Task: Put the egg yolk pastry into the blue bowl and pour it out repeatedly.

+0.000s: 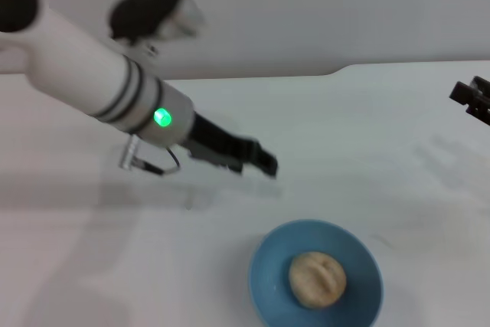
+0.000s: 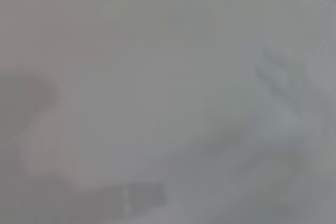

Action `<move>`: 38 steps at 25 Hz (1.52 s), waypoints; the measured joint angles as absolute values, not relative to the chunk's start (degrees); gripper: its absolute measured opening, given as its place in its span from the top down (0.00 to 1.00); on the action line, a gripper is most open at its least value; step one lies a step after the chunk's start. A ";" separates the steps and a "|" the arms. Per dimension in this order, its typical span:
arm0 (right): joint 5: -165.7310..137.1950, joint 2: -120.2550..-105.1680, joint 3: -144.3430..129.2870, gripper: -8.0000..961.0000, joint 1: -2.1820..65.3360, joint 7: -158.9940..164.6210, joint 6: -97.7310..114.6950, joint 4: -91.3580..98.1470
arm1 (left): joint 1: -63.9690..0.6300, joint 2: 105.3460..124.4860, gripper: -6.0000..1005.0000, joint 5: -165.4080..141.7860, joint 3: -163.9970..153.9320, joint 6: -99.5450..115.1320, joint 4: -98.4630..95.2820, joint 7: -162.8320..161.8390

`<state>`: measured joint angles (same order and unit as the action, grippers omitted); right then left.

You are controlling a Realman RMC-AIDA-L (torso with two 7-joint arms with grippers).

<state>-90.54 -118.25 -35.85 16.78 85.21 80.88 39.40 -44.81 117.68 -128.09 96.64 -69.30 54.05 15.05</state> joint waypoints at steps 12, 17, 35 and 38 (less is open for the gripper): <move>-90.64 -118.15 -33.46 0.47 16.71 85.38 78.24 38.01 | -29.30 117.93 0.42 -115.62 105.78 -46.18 60.11 32.44; -89.30 -118.28 -29.71 0.47 17.23 85.41 78.82 37.30 | -22.58 118.08 0.42 -106.90 102.90 -31.47 59.80 44.10; -66.77 -118.21 -17.73 0.47 13.70 87.66 79.84 26.82 | -20.08 118.12 0.43 -114.05 50.13 65.68 36.98 41.46; -66.59 -118.35 -14.93 0.47 13.49 77.10 79.81 23.93 | -20.38 117.89 0.43 -114.76 49.49 68.49 34.63 28.36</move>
